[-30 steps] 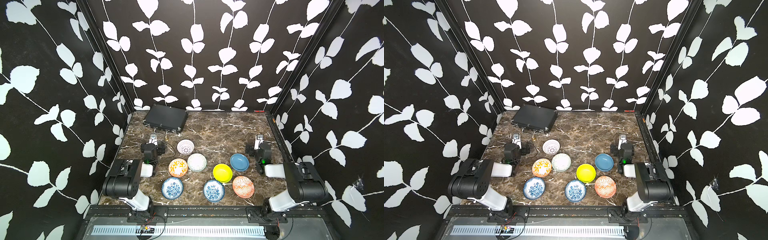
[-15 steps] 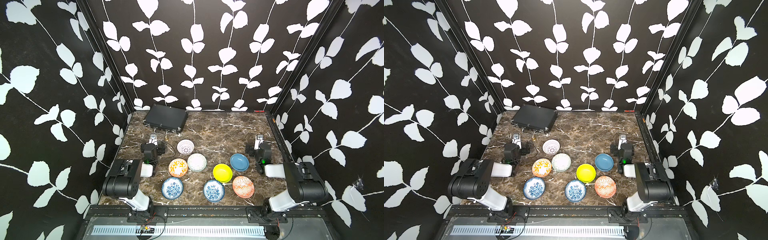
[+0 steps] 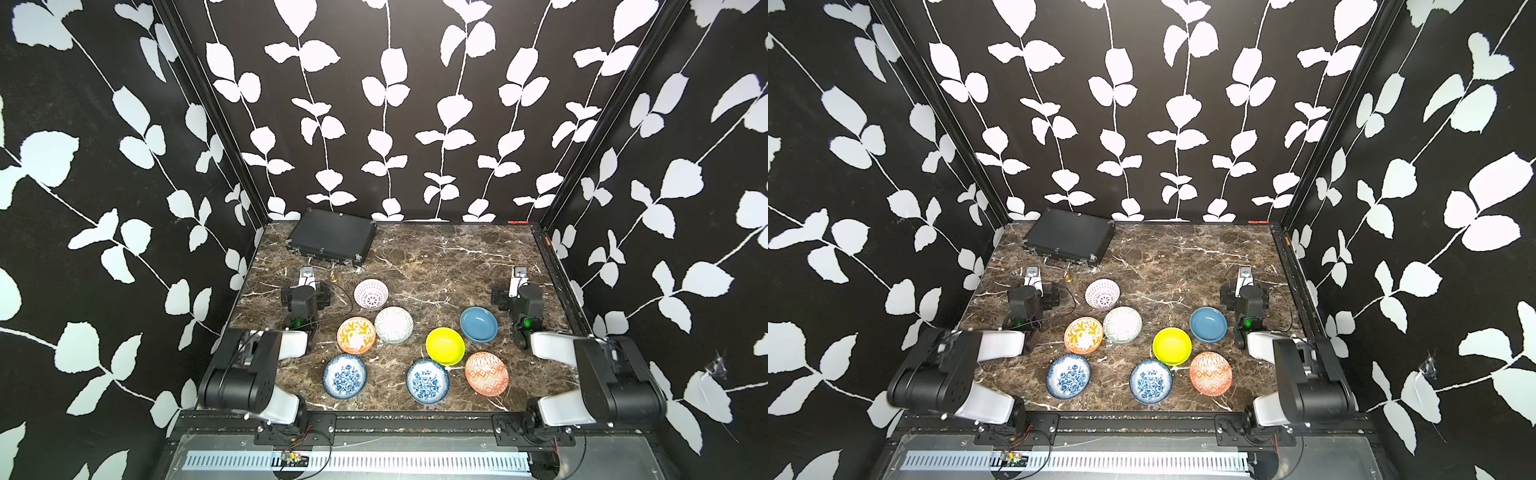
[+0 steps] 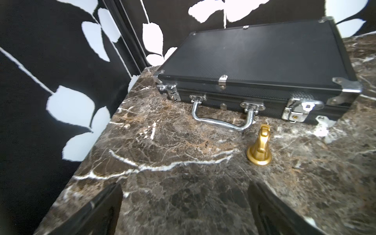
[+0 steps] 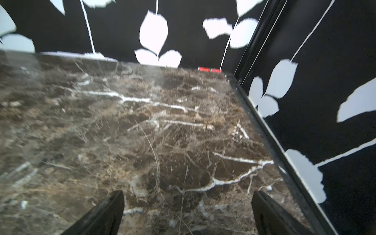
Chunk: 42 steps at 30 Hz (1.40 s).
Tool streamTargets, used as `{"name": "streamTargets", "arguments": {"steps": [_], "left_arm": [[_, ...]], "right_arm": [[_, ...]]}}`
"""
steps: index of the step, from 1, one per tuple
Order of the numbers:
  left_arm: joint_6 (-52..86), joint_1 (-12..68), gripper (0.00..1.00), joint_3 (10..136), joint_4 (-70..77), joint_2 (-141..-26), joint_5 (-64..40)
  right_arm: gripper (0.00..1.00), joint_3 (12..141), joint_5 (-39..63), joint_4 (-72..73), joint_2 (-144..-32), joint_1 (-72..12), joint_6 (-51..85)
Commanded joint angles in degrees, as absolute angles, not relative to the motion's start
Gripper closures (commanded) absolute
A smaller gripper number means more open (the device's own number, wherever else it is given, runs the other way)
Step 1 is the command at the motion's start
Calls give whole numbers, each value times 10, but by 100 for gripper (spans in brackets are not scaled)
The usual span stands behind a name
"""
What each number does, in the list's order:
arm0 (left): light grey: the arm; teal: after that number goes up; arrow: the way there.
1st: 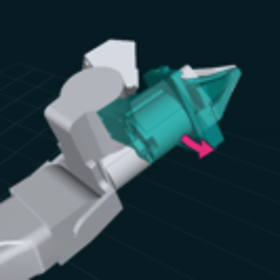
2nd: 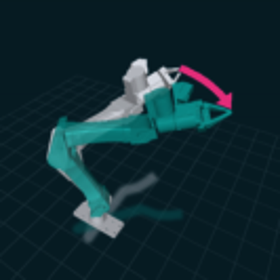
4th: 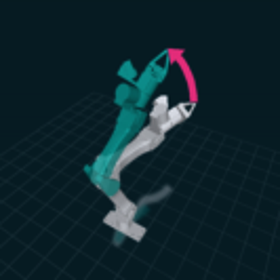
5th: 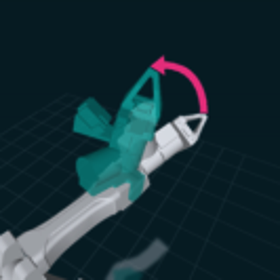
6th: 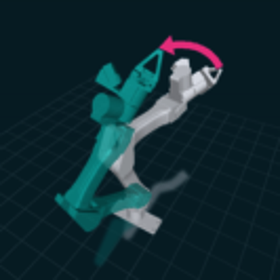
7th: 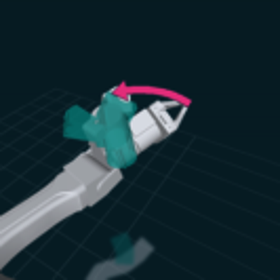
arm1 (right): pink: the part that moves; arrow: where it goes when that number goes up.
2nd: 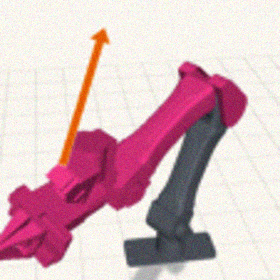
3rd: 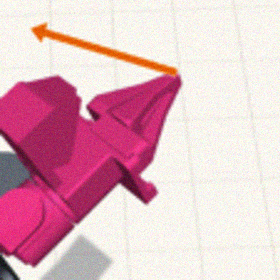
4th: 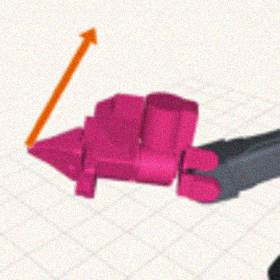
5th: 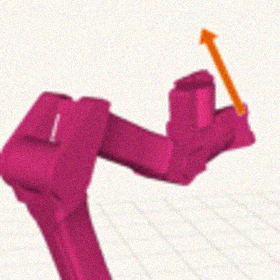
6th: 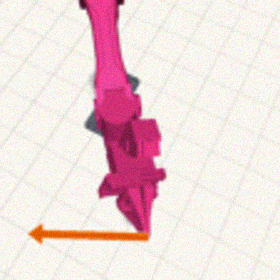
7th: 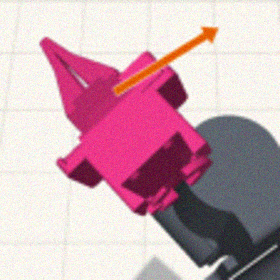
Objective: Stack the bowls
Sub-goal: Move the bowl to the center of the board.
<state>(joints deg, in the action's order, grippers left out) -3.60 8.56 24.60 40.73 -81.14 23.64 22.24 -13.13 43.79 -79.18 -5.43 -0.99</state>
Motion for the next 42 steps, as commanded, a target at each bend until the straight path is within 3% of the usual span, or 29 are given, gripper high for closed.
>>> {"name": "streamTargets", "arguments": {"steps": [1,4,6,10,13,16,20,24,29,33,38,42], "left_arm": [[50,87,1,338,183,-742,338],[155,87,1,438,-29,-722,368],[178,87,1,508,-176,-714,332],[183,86,1,538,-264,-660,263],[202,72,1,532,-299,-608,176],[213,69,1,537,-331,-588,94],[251,73,1,535,-379,-593,27],[285,94,1,526,-386,-611,-23],[288,158,1,540,-339,-653,-24],[261,158,1,626,-362,-778,-45],[268,161,2,666,-351,-880,-90],[265,162,11,687,-360,-917,-98]], "right_arm": [[1,237,-158,373,-731,-66,-18],[1,273,-163,235,-624,-74,37],[1,308,-142,139,-564,-73,100],[1,372,-217,-71,-518,-66,283],[0,399,-52,-119,-521,-36,366],[4,436,48,-149,-555,-71,424],[8,530,-69,-255,-635,-245,426],[8,581,-97,-277,-703,-322,435],[8,694,-79,-313,-827,-371,414],[12,743,-67,-287,-899,-382,414],[12,739,-87,-259,-941,-398,400],[12,722,-110,-234,-949,-406,386]]}}
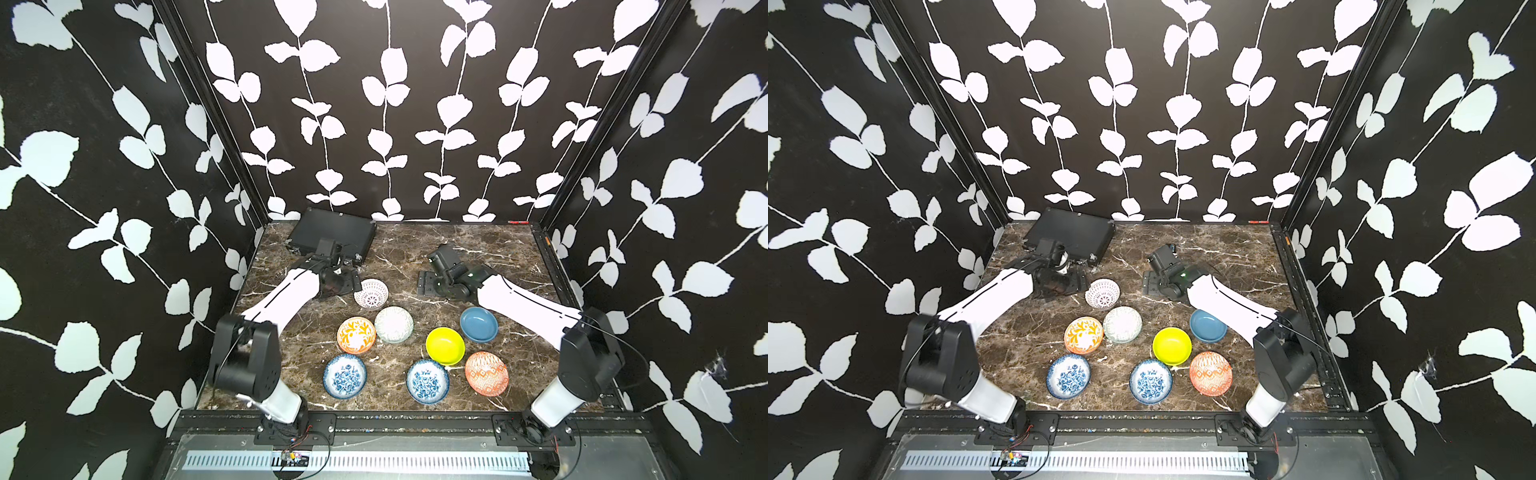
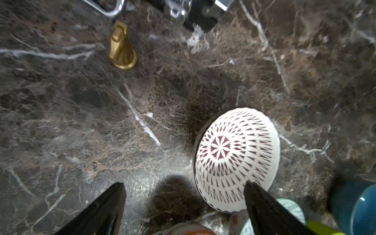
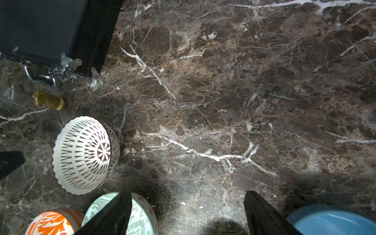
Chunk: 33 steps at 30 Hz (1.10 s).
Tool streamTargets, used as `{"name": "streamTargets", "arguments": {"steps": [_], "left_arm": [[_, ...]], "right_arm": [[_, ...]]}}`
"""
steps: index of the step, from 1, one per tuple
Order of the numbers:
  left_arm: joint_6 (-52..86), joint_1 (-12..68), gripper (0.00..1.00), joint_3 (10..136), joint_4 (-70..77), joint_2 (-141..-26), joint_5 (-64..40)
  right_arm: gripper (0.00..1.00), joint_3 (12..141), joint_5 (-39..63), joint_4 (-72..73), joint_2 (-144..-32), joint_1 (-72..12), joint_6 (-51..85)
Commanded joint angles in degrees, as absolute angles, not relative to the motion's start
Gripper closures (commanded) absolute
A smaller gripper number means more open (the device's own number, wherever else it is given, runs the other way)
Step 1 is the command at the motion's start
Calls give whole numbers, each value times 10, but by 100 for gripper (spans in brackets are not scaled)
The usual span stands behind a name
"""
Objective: Stack the bowls
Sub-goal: Move the bowl to the center of the board.
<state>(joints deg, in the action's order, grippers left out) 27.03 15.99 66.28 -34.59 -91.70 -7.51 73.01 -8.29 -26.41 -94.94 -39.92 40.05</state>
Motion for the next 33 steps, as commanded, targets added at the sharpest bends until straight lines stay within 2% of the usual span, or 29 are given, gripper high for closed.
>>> {"name": "streamTargets", "arguments": {"steps": [1,12,19,33], "left_arm": [[265,163,14,693,-364,-928,-101],[267,177,39,719,-388,-981,-88],[267,187,50,753,-419,-1020,-70],[272,195,89,799,-457,-1067,-43]], "right_arm": [[12,717,-112,-223,-950,-406,385],[14,729,-106,-200,-983,-406,352],[14,712,-106,-187,-967,-407,347],[14,694,-112,-180,-950,-407,344]]}}
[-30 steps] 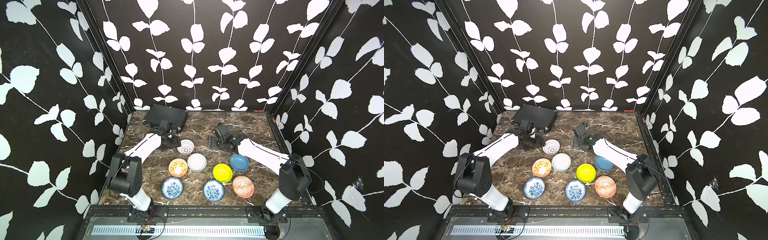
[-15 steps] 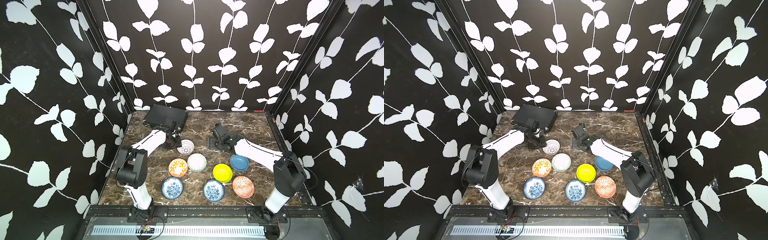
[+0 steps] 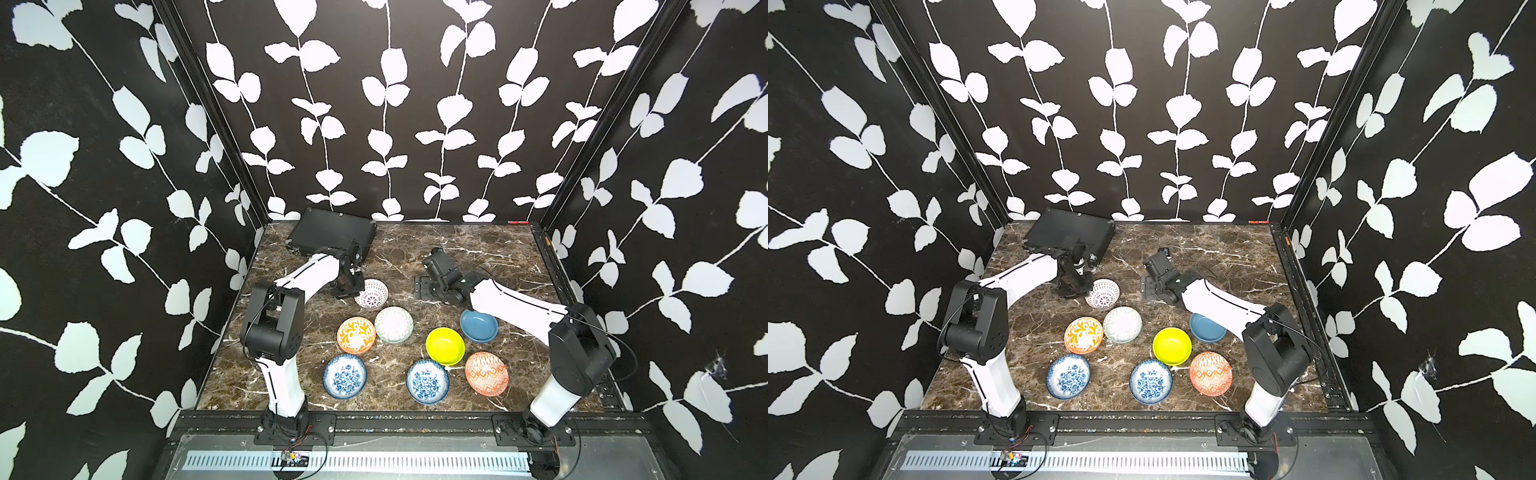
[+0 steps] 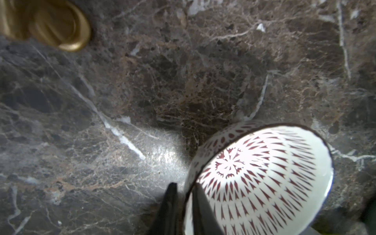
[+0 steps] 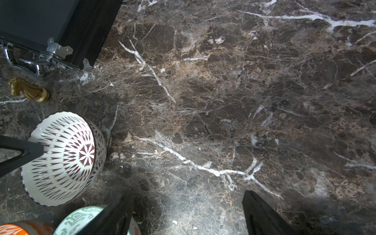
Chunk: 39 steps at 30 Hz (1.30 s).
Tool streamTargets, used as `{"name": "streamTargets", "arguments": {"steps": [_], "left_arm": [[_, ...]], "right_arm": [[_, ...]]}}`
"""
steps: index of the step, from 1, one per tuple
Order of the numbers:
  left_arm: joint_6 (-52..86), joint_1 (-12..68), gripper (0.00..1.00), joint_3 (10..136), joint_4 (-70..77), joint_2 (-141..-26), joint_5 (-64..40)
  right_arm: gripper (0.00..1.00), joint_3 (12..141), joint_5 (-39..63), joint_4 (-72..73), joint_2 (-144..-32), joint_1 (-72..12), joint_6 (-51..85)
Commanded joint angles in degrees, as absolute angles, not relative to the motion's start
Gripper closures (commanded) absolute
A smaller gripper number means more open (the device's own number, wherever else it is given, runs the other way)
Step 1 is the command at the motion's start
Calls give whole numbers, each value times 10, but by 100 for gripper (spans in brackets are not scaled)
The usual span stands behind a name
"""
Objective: Stack the bowls
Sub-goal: Move the bowl to the center of the board.
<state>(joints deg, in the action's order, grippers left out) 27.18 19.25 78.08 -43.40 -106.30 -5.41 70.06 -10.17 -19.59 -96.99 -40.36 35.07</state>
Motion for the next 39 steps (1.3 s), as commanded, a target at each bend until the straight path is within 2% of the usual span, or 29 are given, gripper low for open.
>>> {"name": "streamTargets", "arguments": {"steps": [1,7,33,35,39], "left_arm": [[272,195,92,803,-460,-1070,-42],[275,196,100,800,-457,-1062,-29],[285,196,100,823,-408,-1102,-47],[282,195,95,829,-415,-1107,-48],[281,195,71,819,-410,-1098,-49]], "right_arm": [[14,693,-112,-180,-950,-407,344],[14,695,-111,-181,-953,-406,345],[14,687,-105,-176,-950,-406,346],[14,687,-106,-177,-951,-407,345],[14,684,-106,-175,-947,-407,346]]}}
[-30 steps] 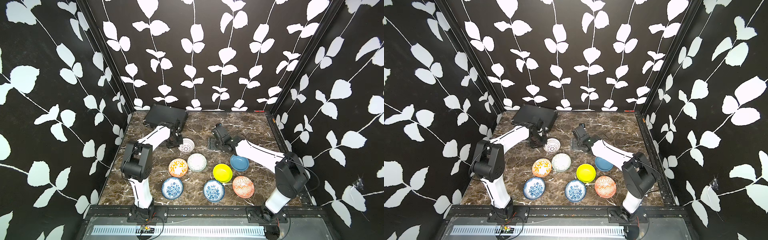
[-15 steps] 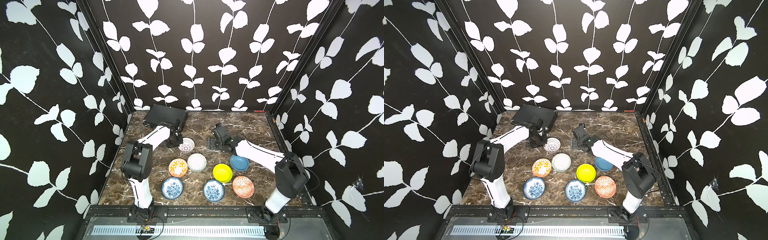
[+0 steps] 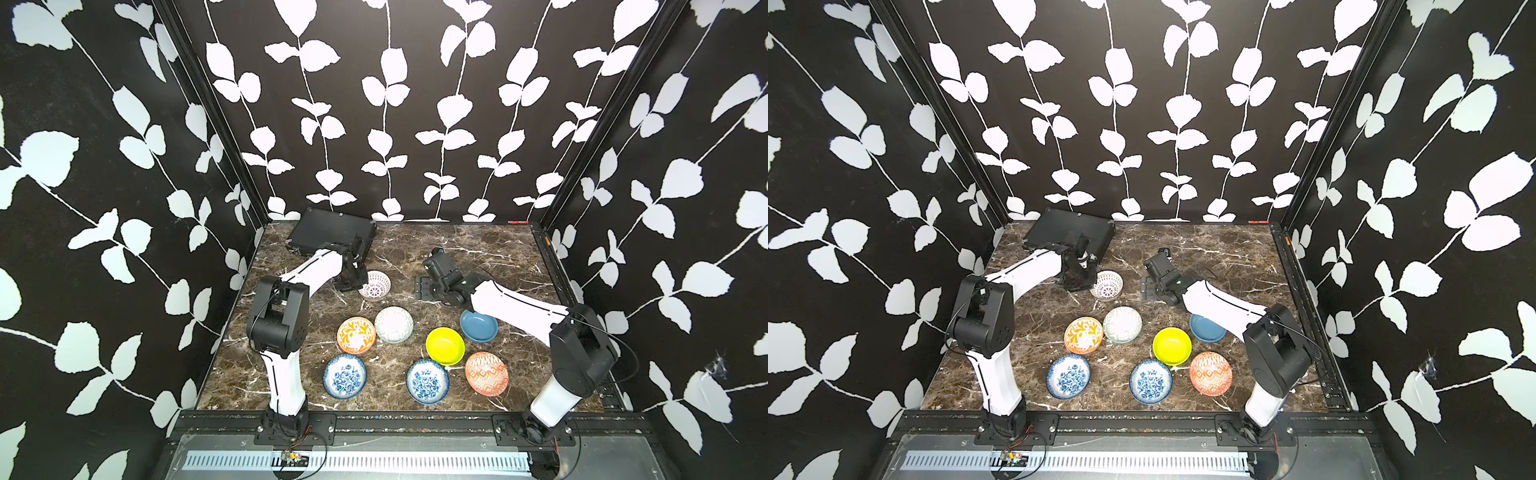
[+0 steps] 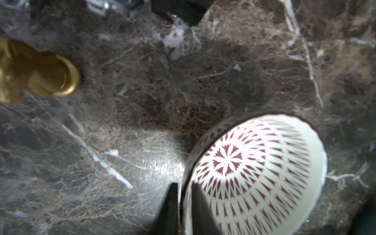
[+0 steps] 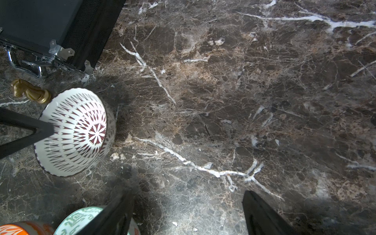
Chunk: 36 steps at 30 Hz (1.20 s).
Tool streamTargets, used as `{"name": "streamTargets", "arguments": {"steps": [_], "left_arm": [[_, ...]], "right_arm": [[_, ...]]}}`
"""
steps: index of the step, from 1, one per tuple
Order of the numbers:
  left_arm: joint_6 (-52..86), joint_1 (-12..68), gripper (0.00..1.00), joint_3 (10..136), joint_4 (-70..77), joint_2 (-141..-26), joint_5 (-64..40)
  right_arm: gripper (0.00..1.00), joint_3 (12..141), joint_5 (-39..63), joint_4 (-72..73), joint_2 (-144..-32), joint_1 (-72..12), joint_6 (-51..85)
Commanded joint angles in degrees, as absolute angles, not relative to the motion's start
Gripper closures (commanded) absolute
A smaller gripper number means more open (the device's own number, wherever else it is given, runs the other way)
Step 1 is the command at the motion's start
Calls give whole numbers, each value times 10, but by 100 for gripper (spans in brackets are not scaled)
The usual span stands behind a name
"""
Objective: Stack the bowls
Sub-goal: Move the bowl to the center of the board, then pick up the bowl from the center of the board.
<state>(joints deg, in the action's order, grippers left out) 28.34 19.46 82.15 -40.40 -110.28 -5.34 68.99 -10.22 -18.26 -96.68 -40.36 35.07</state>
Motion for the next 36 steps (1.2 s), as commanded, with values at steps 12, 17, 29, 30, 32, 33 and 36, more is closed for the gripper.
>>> {"name": "streamTargets", "arguments": {"steps": [12,17,29,30,32,33,36], "left_arm": [[279,195,4,750,-353,-1017,-54],[277,195,2,706,-326,-952,-42],[310,191,1,570,-243,-797,-50],[320,191,1,556,-239,-783,-59],[343,192,1,522,-223,-751,-78],[354,193,1,503,-215,-731,-82],[366,194,2,461,-199,-673,-76]], "right_arm": [[11,677,-115,-225,-868,-405,367],[11,682,-114,-322,-810,-394,402],[10,510,-63,-490,-583,-322,474],[10,505,-55,-502,-575,-321,473],[11,494,-40,-519,-560,-320,474],[12,488,-34,-525,-551,-321,475],[13,476,-33,-548,-519,-321,478]]}}
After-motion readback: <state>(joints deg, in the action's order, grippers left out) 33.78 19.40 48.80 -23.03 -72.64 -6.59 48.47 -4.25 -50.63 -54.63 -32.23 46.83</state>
